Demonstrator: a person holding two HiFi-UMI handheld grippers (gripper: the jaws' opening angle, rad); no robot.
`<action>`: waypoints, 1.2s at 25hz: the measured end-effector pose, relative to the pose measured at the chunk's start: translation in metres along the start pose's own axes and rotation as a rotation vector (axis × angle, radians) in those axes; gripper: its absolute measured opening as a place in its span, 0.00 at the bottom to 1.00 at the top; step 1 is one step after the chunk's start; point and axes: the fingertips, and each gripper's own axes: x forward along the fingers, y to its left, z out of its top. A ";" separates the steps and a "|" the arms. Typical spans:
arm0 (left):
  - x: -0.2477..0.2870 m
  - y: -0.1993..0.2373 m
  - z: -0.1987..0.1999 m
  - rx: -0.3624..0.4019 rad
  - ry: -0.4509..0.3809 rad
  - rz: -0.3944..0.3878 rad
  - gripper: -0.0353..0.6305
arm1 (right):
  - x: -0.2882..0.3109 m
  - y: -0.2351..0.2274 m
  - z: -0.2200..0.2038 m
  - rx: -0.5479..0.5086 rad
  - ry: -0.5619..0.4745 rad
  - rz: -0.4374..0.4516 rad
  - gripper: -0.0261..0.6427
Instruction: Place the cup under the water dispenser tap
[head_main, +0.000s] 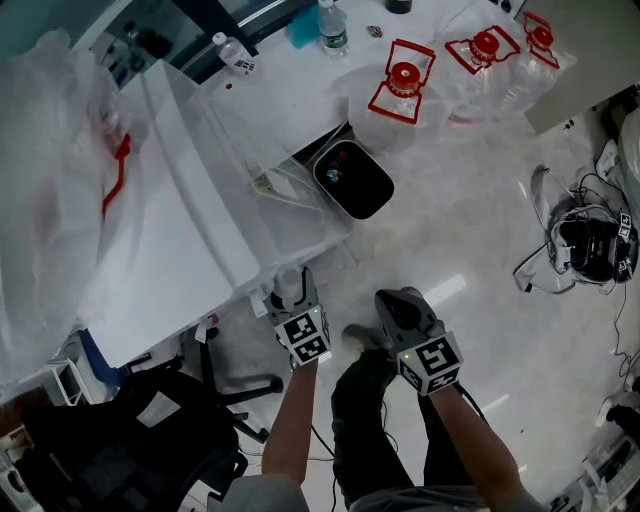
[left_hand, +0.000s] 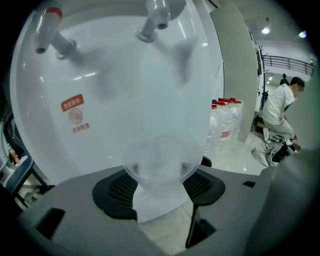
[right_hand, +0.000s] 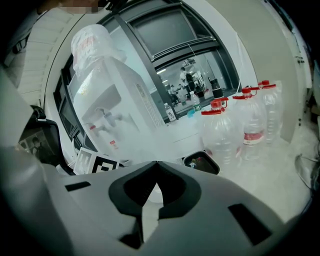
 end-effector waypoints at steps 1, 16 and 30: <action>0.002 0.001 0.000 0.006 -0.008 0.014 0.48 | 0.000 -0.002 -0.003 -0.003 0.002 -0.001 0.06; 0.027 0.009 -0.007 -0.020 -0.066 0.105 0.48 | 0.004 -0.021 -0.022 0.023 0.021 -0.008 0.06; 0.029 0.004 -0.010 -0.002 -0.041 0.078 0.51 | -0.001 -0.026 -0.025 0.030 0.028 0.005 0.06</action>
